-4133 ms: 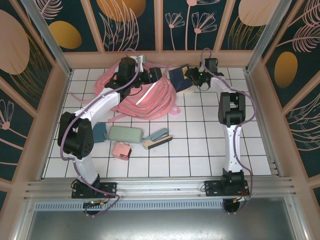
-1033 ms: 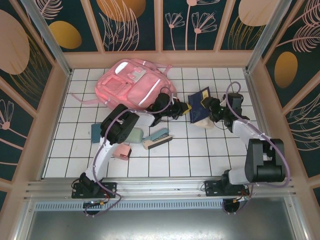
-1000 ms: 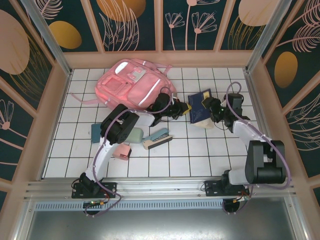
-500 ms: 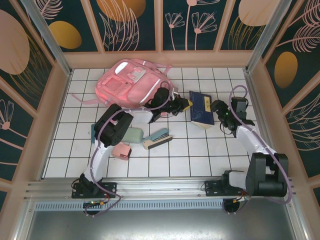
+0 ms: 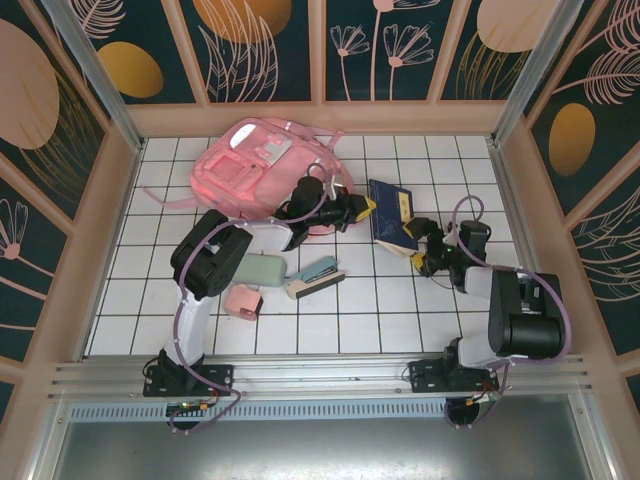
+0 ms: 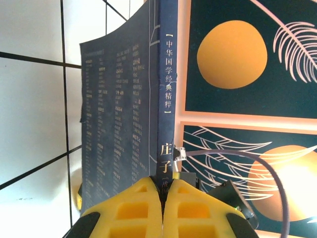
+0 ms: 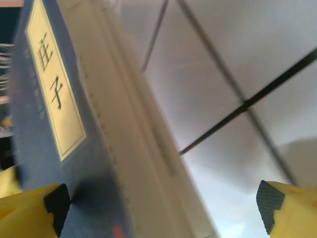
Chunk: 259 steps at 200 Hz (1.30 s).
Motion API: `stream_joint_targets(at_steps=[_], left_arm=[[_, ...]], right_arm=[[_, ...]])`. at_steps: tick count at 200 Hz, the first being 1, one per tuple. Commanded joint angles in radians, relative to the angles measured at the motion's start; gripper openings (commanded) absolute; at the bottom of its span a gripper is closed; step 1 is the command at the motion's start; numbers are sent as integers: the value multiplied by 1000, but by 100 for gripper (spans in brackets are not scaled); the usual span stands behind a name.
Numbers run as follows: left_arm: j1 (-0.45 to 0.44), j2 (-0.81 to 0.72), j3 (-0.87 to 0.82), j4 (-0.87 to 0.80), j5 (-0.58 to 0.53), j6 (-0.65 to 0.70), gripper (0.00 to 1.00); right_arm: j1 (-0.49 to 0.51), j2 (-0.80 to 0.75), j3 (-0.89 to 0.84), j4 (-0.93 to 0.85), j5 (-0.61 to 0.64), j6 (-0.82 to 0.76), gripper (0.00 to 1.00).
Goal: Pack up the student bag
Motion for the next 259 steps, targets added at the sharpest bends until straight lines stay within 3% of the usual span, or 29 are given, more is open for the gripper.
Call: stream_joint_targets(at_steps=[1, 22, 57, 120, 158, 212, 259], left_arm=[[4, -82, -7, 110, 25, -36, 0], [5, -103, -20, 115, 27, -43, 0], [9, -143, -29, 117, 32, -49, 0], [33, -249, -47, 43, 43, -1, 0], [39, -318, -47, 13, 69, 21, 0], [39, -413, -125, 107, 141, -27, 0], [38, -530, -153, 59, 142, 6, 0]], right_arm=[[0, 17, -51, 422, -159, 219, 99], [3, -13, -69, 524, -176, 296, 99], [11, -111, -73, 543, -185, 342, 96], [6, -280, -30, 436, -156, 367, 84], [12, -401, 85, 29, -108, 79, 98], [115, -366, 137, 29, -213, 34, 99], [155, -383, 126, 43, -189, 61, 99]])
